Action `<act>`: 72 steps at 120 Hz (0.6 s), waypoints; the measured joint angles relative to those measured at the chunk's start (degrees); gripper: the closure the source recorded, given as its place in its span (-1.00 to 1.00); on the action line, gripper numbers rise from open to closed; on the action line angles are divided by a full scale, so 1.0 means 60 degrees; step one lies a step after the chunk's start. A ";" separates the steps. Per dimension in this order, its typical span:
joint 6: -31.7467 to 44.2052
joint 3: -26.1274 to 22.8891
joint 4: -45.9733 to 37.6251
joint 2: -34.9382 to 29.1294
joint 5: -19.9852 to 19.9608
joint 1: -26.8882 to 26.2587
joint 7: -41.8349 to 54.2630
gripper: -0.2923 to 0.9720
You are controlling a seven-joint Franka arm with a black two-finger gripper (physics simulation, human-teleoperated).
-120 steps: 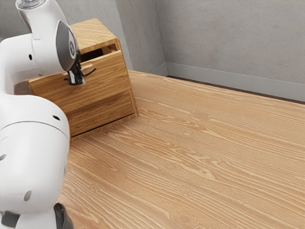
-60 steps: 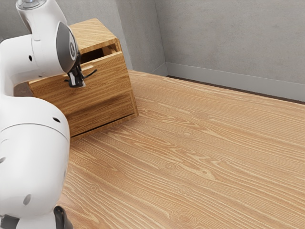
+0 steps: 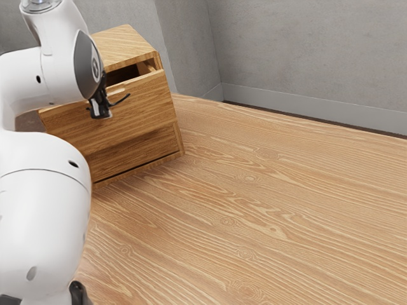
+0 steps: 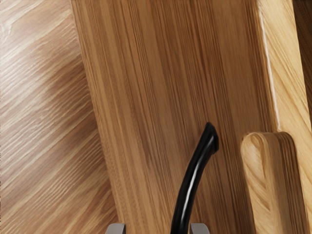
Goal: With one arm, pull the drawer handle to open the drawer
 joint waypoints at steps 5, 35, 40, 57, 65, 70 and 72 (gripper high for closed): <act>-0.0001 0.0011 -0.0017 -0.0010 0.0000 -0.0026 -0.0009 0.41; -0.0001 0.0020 -0.0041 -0.0044 0.0009 -0.0258 -0.0092 0.42; -0.0002 0.0026 -0.0055 -0.0054 0.0013 -0.0294 -0.0109 0.42; -0.0001 0.0277 -0.0268 -0.0077 0.0039 -0.0670 -0.0167 0.42; 0.0000 0.0344 -0.0339 -0.0106 0.0048 -0.0800 -0.0196 0.42; -0.0001 0.0358 -0.0392 -0.0130 0.0053 -0.0861 -0.0213 0.42; -0.0002 0.0361 -0.0416 -0.0135 0.0054 -0.0880 -0.0220 0.42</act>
